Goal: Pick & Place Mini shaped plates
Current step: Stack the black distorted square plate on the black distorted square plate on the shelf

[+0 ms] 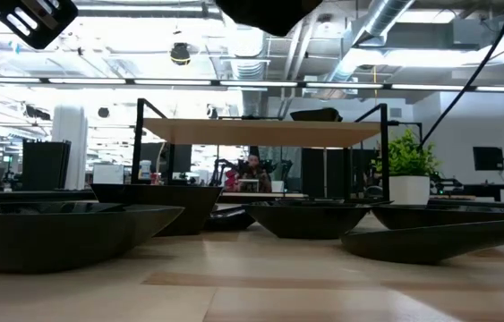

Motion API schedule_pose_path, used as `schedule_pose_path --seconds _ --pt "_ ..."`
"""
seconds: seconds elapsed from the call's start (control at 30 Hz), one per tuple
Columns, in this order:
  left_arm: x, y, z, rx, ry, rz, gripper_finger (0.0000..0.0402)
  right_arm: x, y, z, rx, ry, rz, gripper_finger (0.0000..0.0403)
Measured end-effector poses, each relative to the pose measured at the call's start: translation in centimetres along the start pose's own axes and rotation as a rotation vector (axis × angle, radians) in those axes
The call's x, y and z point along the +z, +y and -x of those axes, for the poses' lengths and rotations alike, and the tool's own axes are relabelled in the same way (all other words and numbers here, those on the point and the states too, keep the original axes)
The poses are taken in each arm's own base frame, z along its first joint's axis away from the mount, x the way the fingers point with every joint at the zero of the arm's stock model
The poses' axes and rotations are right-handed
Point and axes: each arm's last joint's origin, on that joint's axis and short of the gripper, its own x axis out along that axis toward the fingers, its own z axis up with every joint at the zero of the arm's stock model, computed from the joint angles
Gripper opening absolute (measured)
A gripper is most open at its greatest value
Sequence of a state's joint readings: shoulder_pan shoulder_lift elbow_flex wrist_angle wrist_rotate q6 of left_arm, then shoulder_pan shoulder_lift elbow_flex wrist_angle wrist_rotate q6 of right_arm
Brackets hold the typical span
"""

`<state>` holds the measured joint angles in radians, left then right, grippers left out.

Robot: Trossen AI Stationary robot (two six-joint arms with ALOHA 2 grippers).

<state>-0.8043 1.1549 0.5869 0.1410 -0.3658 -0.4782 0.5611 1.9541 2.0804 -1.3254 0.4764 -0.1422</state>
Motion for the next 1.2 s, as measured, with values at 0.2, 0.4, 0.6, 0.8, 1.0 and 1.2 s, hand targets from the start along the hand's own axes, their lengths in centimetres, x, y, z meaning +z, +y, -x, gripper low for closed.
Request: schedule_pose_path --seconds 0.2,0.4,0.6,0.8,1.0,1.2 --pt "0.1 0.0 0.0 0.009 -0.008 0.003 0.0113 -1.9 -3.1 2.6 -0.066 -0.015 -0.020 0.0001" --pt "0.1 0.1 0.0 0.040 -0.026 0.003 0.0113 -4.9 -6.7 5.7 -0.136 -0.021 -0.061 0.0001" --pt "0.2 0.3 0.0 0.055 -0.038 0.013 0.0113 -8.0 -10.2 8.1 -0.206 -0.029 -0.081 0.0001" --pt "0.5 0.6 -0.2 0.065 -0.056 0.047 0.0113 -10.9 -13.0 9.2 -0.244 -0.008 -0.066 0.0001" --pt "0.8 0.5 -0.2 0.057 -0.076 0.056 0.0113 -14.1 -14.8 8.5 -0.203 0.025 -0.063 0.0001" --pt "0.9 0.4 -0.2 0.050 -0.090 0.063 0.0113 -17.2 -16.2 6.4 -0.179 -0.036 -0.043 0.0001"
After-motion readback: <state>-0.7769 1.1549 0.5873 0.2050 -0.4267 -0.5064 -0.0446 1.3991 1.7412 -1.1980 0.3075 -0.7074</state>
